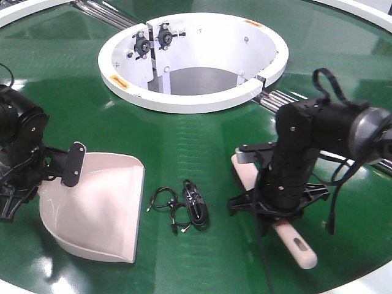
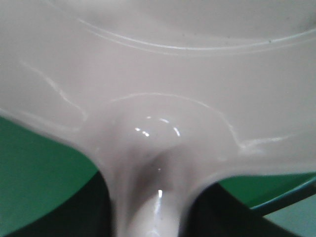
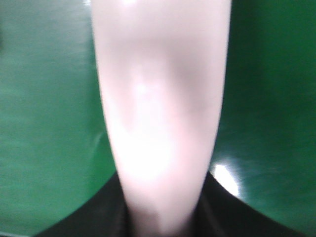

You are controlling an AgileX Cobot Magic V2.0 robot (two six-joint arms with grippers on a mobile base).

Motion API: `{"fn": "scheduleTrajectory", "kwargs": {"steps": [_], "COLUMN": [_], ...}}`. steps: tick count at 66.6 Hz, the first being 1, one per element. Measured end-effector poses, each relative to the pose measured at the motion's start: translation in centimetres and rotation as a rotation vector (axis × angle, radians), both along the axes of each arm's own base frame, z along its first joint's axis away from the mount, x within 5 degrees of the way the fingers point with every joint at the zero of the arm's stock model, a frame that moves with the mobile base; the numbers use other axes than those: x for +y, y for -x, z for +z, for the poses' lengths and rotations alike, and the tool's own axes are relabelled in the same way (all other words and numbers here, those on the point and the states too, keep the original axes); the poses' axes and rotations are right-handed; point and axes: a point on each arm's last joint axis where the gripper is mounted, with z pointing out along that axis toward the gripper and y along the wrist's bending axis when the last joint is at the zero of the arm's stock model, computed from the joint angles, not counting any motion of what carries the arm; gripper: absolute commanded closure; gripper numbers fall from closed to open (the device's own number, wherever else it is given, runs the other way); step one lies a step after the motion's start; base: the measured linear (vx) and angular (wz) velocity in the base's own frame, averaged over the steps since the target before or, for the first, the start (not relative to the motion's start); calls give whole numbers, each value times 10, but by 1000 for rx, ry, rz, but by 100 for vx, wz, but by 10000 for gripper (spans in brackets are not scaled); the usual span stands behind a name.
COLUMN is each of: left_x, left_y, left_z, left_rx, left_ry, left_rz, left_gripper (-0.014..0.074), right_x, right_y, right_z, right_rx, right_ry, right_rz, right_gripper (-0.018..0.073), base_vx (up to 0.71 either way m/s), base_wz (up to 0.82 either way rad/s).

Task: Clean and inspect green conveyor with broom and dustpan
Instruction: 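Carry the brush with the right gripper over the cables toward the dustpan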

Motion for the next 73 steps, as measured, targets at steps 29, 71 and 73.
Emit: {"fn": "scheduleTrajectory", "kwargs": {"steps": [29, 71, 73], "left_x": [0, 0, 0], "left_y": [0, 0, 0], "left_z": [0, 0, 0], "left_rx": [0, 0, 0], "left_ry": [1, 1, 1], "left_rz": [0, 1, 1], "left_gripper": [602, 602, 602], "right_x": [53, 120, 123], "right_y": [-6, -9, -9], "right_z": [-9, -22, -22], "right_rx": [48, 115, 112], "right_ry": [31, -86, -91], "right_rz": [-22, -32, -25], "right_gripper": [564, 564, 564], "base_vx": [0, 0, 0], "base_wz": [0, 0, 0]}}
